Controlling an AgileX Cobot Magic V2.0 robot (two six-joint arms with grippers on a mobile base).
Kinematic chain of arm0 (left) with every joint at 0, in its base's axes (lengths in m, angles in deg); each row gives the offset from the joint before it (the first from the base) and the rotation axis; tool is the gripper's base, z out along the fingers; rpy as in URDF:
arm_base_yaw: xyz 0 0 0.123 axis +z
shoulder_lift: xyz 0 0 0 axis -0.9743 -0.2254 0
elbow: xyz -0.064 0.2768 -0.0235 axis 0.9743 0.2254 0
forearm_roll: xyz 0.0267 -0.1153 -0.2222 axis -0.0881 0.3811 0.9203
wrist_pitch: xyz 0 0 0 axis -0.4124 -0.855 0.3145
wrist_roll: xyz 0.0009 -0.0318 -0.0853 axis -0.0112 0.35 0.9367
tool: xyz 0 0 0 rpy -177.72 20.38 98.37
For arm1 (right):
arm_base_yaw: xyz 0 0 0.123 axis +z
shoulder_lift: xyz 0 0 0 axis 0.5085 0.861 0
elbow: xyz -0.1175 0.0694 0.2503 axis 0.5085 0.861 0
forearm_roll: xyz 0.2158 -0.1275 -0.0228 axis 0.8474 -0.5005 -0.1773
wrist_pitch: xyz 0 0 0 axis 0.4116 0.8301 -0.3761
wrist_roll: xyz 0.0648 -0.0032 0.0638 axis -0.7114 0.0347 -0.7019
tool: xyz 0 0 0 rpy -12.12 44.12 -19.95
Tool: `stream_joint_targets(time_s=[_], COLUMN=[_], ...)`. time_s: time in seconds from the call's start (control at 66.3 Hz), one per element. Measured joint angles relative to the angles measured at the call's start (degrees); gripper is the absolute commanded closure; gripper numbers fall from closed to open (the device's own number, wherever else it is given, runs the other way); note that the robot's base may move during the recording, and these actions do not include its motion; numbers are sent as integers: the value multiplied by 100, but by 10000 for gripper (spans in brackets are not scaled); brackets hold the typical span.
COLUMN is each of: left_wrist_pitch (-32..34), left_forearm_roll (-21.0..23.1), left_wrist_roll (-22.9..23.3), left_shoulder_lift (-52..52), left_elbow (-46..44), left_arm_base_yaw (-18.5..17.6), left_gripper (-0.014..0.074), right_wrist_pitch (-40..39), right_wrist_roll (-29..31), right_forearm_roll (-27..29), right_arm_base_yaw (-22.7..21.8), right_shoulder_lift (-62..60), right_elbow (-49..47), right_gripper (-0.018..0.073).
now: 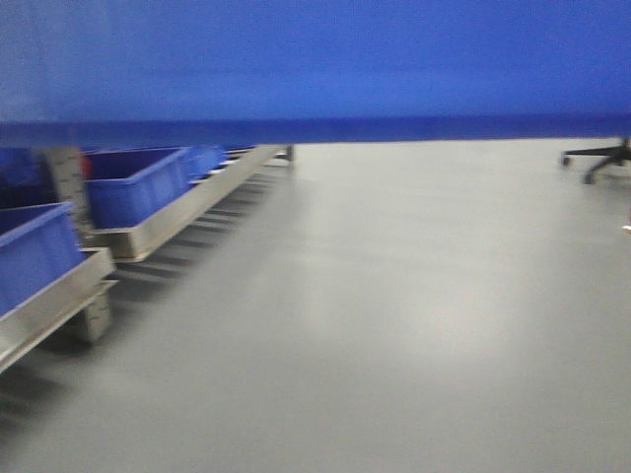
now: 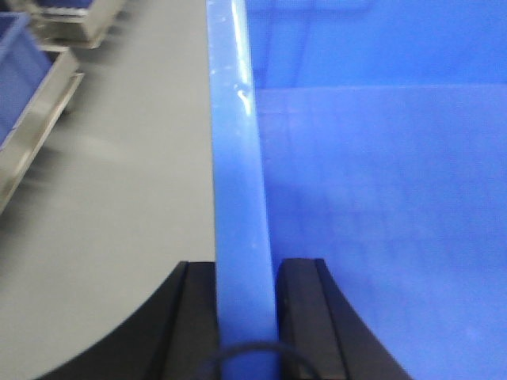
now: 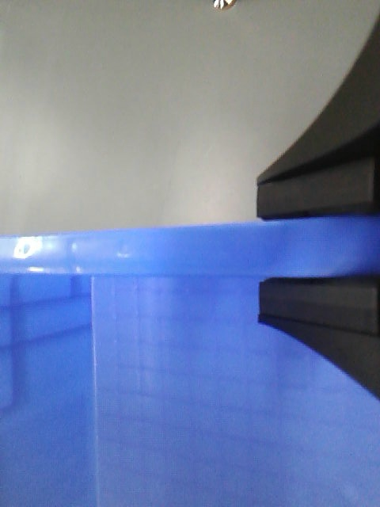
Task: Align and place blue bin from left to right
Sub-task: 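Back the base away and turn while holding the bin in both grippers, then drive the base across the floor carrying the blue bin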
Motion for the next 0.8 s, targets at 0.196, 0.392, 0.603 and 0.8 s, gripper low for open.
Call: stream_joint_targets(time_s=[0.196,0.392,0.603,0.8], left_wrist_pitch=[0,0,0,0], left_forearm_roll=[0,0,0,0], left_wrist_roll=[0,0,0,0], left_shoulder_lift=[0,0,0,0], left_elbow=[0,0,0,0], left_arm_base_yaw=[0,0,0,0], left_gripper=[707,707,707,707], right_wrist_pitch=[0,12,46,46], right_wrist_roll=[0,0,0,0], right_forearm_roll=[0,0,11,11], right_arm_base_yaw=[0,0,0,0], right_shoulder_lift=[0,0,0,0], right_elbow=[0,0,0,0], right_gripper=[639,639,639,639])
